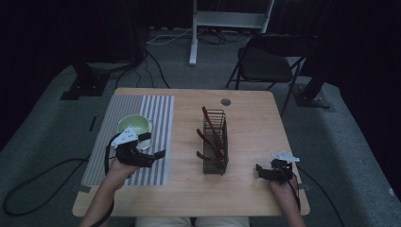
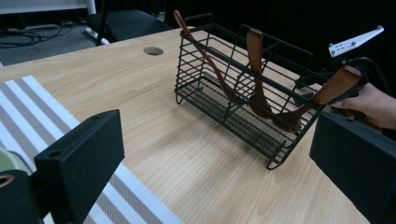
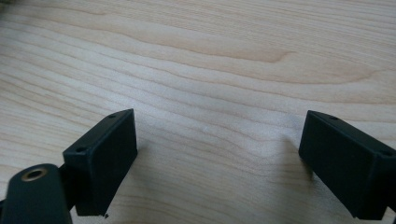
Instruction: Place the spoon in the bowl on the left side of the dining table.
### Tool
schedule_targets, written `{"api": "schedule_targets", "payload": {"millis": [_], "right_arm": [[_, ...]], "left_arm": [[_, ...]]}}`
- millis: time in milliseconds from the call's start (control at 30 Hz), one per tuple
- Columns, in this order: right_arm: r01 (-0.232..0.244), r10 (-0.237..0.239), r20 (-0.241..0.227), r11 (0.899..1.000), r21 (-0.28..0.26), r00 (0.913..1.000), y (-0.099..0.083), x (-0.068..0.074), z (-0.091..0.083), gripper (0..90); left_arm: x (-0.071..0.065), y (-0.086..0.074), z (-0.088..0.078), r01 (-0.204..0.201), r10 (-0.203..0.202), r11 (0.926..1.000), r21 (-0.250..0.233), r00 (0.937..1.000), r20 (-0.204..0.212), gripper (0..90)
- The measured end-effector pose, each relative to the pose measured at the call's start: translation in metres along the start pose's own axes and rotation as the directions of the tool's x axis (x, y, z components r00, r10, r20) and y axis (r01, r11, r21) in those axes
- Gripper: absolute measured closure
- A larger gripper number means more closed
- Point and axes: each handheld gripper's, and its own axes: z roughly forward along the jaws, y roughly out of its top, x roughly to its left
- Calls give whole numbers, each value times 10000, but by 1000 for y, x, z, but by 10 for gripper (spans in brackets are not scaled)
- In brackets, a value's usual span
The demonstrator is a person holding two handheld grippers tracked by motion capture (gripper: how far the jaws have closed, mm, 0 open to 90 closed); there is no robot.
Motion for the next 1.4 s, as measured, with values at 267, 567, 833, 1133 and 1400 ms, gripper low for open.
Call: {"api": "schedule_targets", "payload": {"millis": [267, 567, 833, 1133, 1400], "right_arm": [[-5, 5, -1, 10000, 2, 10000, 0, 0, 0, 108], [-2, 2, -11, 10000, -12, 10000, 0, 0, 0, 108], [31, -31, -53, 10000, -4, 10000, 0, 0, 0, 108], [80, -80, -92, 10000, -16, 9999, 0, 0, 0, 109], [122, -122, -104, 9999, -21, 9999, 0, 0, 0, 109]], "left_arm": [[-4, 8, 19, -122, 119, 9998, 178, 9997, 216, 30], [-9, 18, 42, -183, 177, 9998, 68, 9969, 766, 30], [-16, 26, 66, -144, 123, 9997, 177, 9930, 1175, 38], [-22, 33, 85, -245, 232, 9997, 68, 9876, 1554, 128], [-26, 40, 102, -430, 372, 9986, 297, 9842, 1732, 198]]}}
